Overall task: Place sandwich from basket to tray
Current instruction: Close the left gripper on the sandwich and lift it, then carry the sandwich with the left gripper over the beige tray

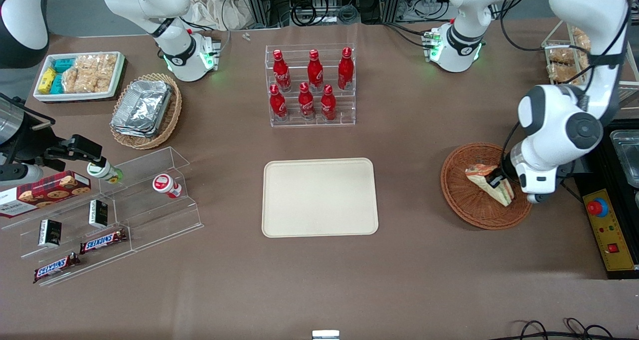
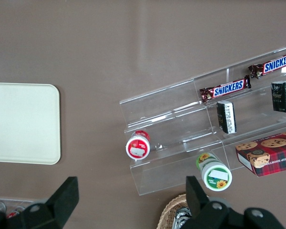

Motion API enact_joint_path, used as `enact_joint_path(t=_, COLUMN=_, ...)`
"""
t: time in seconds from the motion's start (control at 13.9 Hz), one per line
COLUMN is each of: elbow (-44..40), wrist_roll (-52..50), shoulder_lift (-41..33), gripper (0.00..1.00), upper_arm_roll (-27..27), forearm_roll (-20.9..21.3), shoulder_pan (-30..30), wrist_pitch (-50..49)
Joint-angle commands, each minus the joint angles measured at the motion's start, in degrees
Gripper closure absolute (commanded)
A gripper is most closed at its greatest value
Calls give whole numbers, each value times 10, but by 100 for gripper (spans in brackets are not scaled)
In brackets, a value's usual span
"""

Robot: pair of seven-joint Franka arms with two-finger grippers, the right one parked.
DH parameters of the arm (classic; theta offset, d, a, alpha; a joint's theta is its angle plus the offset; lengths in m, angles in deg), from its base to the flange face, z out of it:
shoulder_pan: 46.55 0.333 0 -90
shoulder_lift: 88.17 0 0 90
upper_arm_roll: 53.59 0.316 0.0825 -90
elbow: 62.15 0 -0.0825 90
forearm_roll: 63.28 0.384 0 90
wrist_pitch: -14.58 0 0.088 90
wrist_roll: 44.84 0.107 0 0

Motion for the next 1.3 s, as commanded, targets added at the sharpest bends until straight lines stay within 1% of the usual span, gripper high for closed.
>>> enact_joint_path(t=0.0, elbow=-103, wrist_roll=3, shoulder_lift=9, gripper=100, upper_arm_roll=-20, forearm_roll=1, shoulder_pan=-1, wrist_pitch=-111)
enact_joint_path(t=0.14, elbow=-151, wrist_roll=-1, shoulder_lift=14, gripper=100, upper_arm_roll=-54, forearm_roll=3, shoulder_pan=-3, wrist_pitch=-155)
enact_joint_path(t=0.29, elbow=-185, wrist_roll=-9, shoulder_lift=16, gripper=100, upper_arm_roll=-98, forearm_roll=3, shoulder_pan=-3, wrist_pitch=-175)
enact_joint_path(t=0.43, elbow=-210, wrist_roll=-8, shoulder_lift=28, gripper=100, upper_arm_roll=-154, forearm_roll=5, shoulder_pan=-4, wrist_pitch=-183)
enact_joint_path(t=0.65, elbow=-226, wrist_roll=-10, shoulder_lift=68, gripper=100, upper_arm_roll=-234, forearm_roll=11, shoulder_pan=-5, wrist_pitch=-175)
enact_joint_path(t=0.72, elbow=-227, wrist_roll=-11, shoulder_lift=86, gripper=100, upper_arm_roll=-254, forearm_roll=47, shoulder_pan=-21, wrist_pitch=-171)
enact_joint_path(t=0.79, elbow=-227, wrist_roll=-19, shoulder_lift=100, gripper=100, upper_arm_roll=-254, forearm_roll=100, shoulder_pan=-58, wrist_pitch=-169)
enact_joint_path(t=0.86, elbow=-227, wrist_roll=-45, shoulder_lift=115, gripper=100, upper_arm_roll=-254, forearm_roll=131, shoulder_pan=-87, wrist_pitch=-168)
enact_joint_path(t=1.01, elbow=-248, wrist_roll=-94, shoulder_lift=167, gripper=100, upper_arm_roll=-254, forearm_roll=154, shoulder_pan=-126, wrist_pitch=-162)
enact_joint_path(t=1.22, elbow=-256, wrist_roll=-91, shoulder_lift=228, gripper=100, upper_arm_roll=-253, forearm_roll=176, shoulder_pan=-143, wrist_pitch=-94)
